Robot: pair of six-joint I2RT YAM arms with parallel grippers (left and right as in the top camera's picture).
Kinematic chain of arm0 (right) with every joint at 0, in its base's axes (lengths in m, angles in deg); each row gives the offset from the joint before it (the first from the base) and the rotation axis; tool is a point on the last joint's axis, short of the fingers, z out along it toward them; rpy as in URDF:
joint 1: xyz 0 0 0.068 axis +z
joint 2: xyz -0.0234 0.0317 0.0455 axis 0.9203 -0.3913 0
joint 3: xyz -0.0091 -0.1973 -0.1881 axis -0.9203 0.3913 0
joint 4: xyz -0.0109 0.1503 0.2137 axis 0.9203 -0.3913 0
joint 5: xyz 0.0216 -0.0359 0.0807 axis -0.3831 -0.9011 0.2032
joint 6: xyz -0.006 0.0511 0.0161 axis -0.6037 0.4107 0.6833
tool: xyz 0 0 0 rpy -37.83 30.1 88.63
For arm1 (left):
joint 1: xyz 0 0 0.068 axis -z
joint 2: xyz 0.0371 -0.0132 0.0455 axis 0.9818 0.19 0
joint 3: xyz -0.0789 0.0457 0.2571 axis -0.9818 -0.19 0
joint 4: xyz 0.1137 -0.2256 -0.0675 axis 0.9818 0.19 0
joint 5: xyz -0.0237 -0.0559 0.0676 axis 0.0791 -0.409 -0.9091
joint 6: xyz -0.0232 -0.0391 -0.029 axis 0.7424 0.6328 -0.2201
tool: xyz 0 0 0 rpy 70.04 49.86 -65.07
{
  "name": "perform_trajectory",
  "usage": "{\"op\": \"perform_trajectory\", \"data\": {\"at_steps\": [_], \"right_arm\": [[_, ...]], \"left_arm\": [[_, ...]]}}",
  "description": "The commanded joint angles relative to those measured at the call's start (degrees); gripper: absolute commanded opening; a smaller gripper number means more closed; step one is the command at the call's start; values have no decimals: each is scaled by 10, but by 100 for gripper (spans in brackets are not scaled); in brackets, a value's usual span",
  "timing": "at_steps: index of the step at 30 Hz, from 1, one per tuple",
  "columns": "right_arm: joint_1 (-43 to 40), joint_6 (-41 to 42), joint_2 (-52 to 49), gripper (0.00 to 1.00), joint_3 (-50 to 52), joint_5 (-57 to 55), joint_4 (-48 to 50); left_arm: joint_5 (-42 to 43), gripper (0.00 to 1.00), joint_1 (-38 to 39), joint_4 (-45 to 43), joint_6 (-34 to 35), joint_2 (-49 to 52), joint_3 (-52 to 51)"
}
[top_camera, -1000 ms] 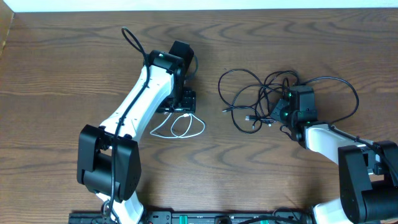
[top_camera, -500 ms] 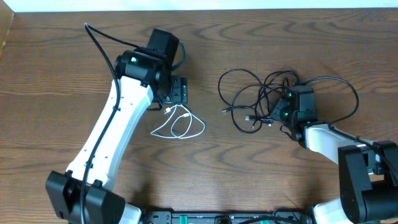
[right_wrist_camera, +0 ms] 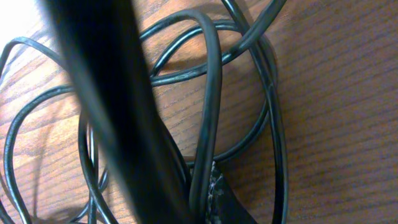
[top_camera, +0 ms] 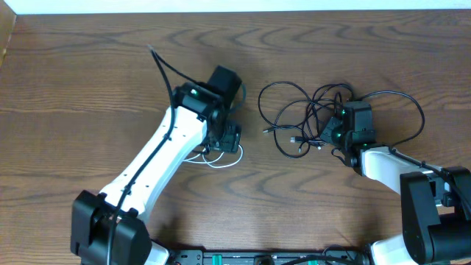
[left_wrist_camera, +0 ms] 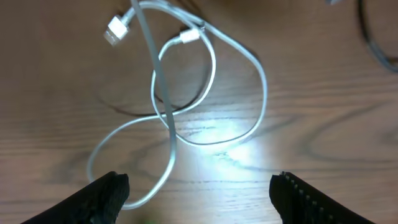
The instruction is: Untangle cables
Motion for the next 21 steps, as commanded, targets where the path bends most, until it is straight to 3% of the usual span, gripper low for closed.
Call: {"op": "perform_trajectory", "data": {"at_steps": [1, 4, 11, 21], "right_arm": [[-3, 10, -30, 4, 27, -13, -30], [-3, 10, -30, 4, 27, -13, -30], [-1, 10, -30, 5, 27, -13, -30], [0, 10, -30, 6, 27, -13, -30]], "left_arm": [[0, 79, 2, -17, -23, 5, -38], [4, 80, 7, -45, -62, 5, -68], [10, 80, 23, -77, -84, 5, -88], [47, 80, 42, -137, -83, 5, -88]]}}
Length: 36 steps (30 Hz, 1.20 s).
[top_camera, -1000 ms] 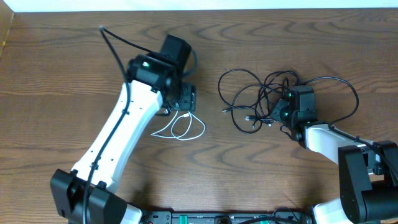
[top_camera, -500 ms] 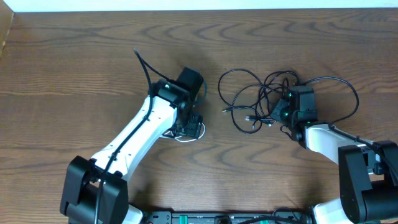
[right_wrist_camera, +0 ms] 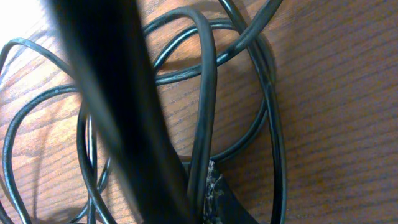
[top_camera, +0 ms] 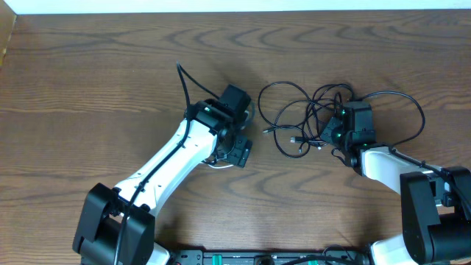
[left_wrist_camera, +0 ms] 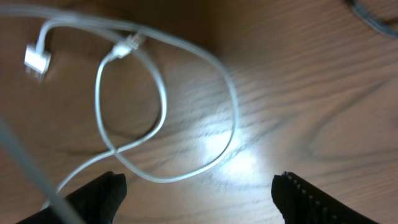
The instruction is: Untangle cables
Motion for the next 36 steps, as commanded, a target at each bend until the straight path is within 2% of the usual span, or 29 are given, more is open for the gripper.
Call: {"op": "perform_trajectory", "data": {"at_steps": [1, 4, 9, 14, 29, 36], "right_arm": [[-1, 6, -30, 5, 27, -13, -29], [-1, 6, -30, 5, 27, -13, -29], [0, 6, -30, 5, 27, -13, -30], [0, 6, -30, 6, 27, -13, -29], [0, 6, -30, 6, 27, -12, -29], [0, 6, -30, 6, 27, -12, -29]], "left_arm": [[14, 80, 5, -25, -5, 4, -1], [-13, 80, 5, -47, 30, 4, -1], [-114, 80, 5, -53, 111, 5, -1], [-121, 80, 5, -59, 155, 5, -1], [-124, 80, 5, -87, 185, 7, -1], [-124, 80, 5, -93, 200, 46, -1]]}}
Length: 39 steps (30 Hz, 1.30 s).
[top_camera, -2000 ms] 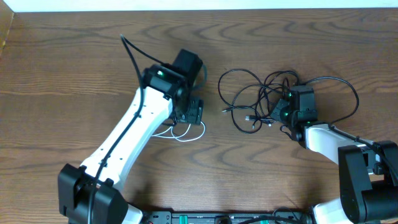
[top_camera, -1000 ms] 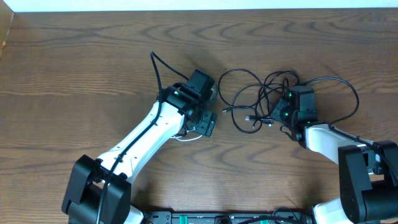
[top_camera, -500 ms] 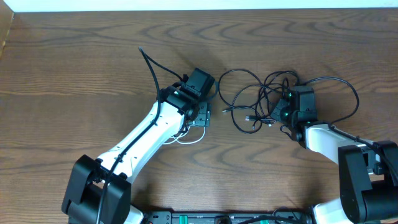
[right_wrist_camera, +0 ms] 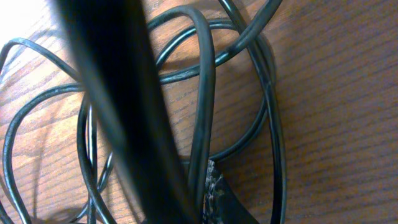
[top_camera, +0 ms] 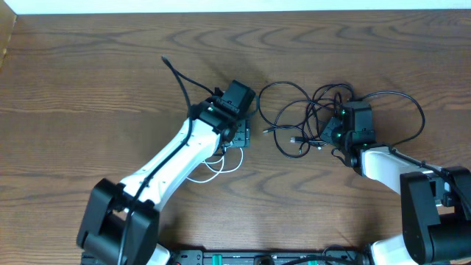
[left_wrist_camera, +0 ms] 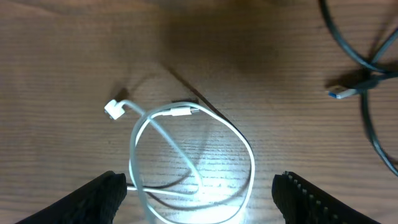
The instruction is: Untangle cables
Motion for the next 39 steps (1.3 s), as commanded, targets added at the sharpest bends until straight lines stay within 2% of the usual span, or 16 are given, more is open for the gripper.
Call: {"op": "perform_trajectory", "data": {"at_steps": [1, 3, 6, 13, 16, 25, 27, 28, 32, 35, 36, 39], "right_arm": [[0, 6, -30, 6, 27, -12, -29], [0, 6, -30, 6, 27, -12, -29], [0, 6, -30, 6, 27, -12, -29], [0, 6, -30, 7, 27, -12, -29], [0, 6, -30, 8, 27, -12, -29], [0, 6, -30, 8, 27, -12, -29], [0, 6, -30, 8, 27, -12, -29], [0, 6, -30, 6, 27, -12, -29], [0, 6, -30, 5, 27, -10, -29], [0, 6, -30, 16, 27, 4, -29], [0, 6, -30, 19, 27, 13, -29], [0, 6, -30, 24, 27, 33, -28]], "left_arm": [[-12, 80, 1, -5, 13, 37, -1], [-12, 78, 1, -10, 13, 56, -1], [-12, 68, 1, -21, 13, 88, -1], [-12, 68, 1, -36, 12, 133, -1], [-12, 63, 1, -36, 13, 141, -1], [-11, 60, 1, -36, 13, 143, -1], [-12, 55, 1, -36, 13, 143, -1], [-11, 48, 1, -36, 13, 143, -1], [-11, 29, 1, -35, 12, 143, -1], [-11, 19, 1, -36, 13, 143, -1], [-11, 11, 1, -35, 13, 143, -1], [-12, 8, 1, -31, 10, 143, -1]]}}
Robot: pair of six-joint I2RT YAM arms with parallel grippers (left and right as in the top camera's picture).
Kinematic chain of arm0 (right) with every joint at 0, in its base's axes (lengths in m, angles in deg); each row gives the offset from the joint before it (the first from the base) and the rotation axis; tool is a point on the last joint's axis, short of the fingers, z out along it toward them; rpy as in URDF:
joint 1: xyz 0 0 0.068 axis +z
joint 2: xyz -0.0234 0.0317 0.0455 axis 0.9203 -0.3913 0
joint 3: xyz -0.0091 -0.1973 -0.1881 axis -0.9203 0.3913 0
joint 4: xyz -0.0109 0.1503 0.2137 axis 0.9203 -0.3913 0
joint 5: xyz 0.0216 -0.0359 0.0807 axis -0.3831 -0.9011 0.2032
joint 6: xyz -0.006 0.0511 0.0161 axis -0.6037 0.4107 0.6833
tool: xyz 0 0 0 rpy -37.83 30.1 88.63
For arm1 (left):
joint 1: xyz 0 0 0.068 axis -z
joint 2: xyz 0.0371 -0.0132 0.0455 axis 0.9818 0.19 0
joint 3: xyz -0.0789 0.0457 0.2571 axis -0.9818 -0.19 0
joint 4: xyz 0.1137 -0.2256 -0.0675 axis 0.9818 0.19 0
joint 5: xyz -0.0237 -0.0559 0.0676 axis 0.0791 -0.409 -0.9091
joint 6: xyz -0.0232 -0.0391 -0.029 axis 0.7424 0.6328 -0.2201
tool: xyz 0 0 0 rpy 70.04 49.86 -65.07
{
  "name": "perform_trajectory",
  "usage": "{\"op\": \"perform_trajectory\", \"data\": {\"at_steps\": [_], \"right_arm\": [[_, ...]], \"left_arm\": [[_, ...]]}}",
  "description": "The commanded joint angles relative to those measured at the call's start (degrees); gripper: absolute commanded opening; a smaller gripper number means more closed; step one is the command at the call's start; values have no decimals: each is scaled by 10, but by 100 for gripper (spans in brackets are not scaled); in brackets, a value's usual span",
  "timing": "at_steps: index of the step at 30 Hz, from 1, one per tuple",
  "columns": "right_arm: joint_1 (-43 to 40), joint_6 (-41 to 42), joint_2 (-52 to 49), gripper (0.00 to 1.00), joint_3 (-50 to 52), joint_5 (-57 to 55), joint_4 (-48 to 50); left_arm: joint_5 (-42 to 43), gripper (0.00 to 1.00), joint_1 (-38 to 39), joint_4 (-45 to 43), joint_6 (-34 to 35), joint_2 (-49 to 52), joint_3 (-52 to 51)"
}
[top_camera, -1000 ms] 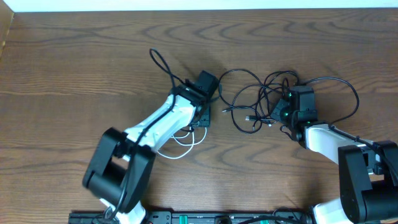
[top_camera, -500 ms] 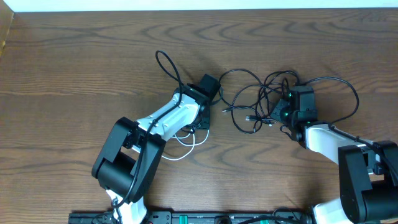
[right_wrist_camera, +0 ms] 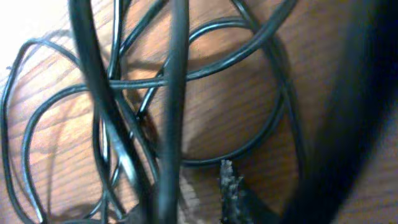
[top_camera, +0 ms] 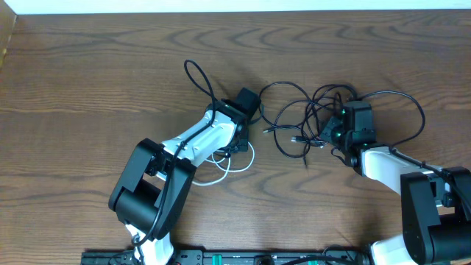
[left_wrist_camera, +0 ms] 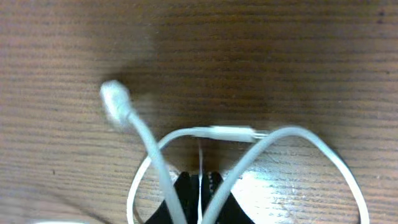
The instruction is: Untangle cables
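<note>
A white cable (top_camera: 237,163) lies looped on the wooden table (top_camera: 88,88), left of a tangle of black cables (top_camera: 294,121). My left gripper (top_camera: 238,141) is down on the white loop. In the left wrist view its fingers (left_wrist_camera: 186,190) are closed together, shut on the white cable (left_wrist_camera: 298,134), whose strands cross in front of them; a white plug (left_wrist_camera: 115,99) lies beyond. My right gripper (top_camera: 335,135) sits in the black tangle, shut on a black cable (right_wrist_camera: 174,81). One textured fingertip (right_wrist_camera: 230,186) shows there; the other is hidden behind cable.
A black lead (top_camera: 197,77) from the left arm arcs over the table behind it. A wide black loop (top_camera: 412,118) reaches out to the right of the tangle. The table's far edge (top_camera: 235,12) runs along the top.
My left gripper was open above the white loop and is now low on it with its jaws shut. The black strands in the right wrist view have shifted.
My left gripper hung open over the white cable at each earlier moment, shifting right and toward the tangle, while the right gripper stayed on the black cables. Now the left is shut on the white loop and the black strands have shifted.
</note>
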Motion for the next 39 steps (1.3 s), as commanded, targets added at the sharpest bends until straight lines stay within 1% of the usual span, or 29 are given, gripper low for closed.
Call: {"op": "perform_trajectory", "data": {"at_steps": [1, 3, 4, 7, 13, 21, 23, 26, 31, 32, 33, 34, 36, 37, 39], "right_arm": [[0, 3, -30, 24, 28, 18, -31], [0, 3, -30, 4, 28, 23, -31], [0, 3, -30, 1, 28, 29, -31], [2, 3, -30, 1, 28, 53, -24], [41, 3, -31, 1, 28, 90, 9], [134, 2, -30, 1, 28, 90, 89], [156, -12, -31, 1, 28, 90, 107], [177, -49, -31, 4, 28, 83, 128], [178, -58, -30, 4, 28, 79, 129], [178, -58, -30, 6, 28, 95, 134], [179, -63, -30, 12, 28, 129, 148], [179, -88, -30, 15, 28, 184, 172], [179, -127, -28, 26, 28, 301, 226], [180, -126, -25, 30, 28, 339, 246], [182, -126, -19, 33, 28, 390, 265]], "left_arm": [[-10, 8, 1, 6, -6, 6, -1], [-10, 8, 1, 9, -45, 6, -1], [-10, 7, 0, 11, -66, 6, -1], [-10, 7, -4, 17, -92, 2, -1], [-10, 7, -30, 33, -92, -34, 9], [-10, 7, -101, 38, -92, -172, 18], [-10, 8, -121, 36, -92, -210, 18], [-10, 7, -149, 29, -92, -268, 18], [-10, 8, -174, 3, -92, -345, 18], [-10, 8, -177, -12, -92, -358, 18], [-10, 7, -179, -31, -92, -372, 18], [-10, 7, -180, -47, -90, -382, 18], [7, 7, -179, -85, -83, -402, 18], [23, 7, -177, -101, -84, -408, 18], [51, 7, -176, -124, -84, -414, 18]]}}
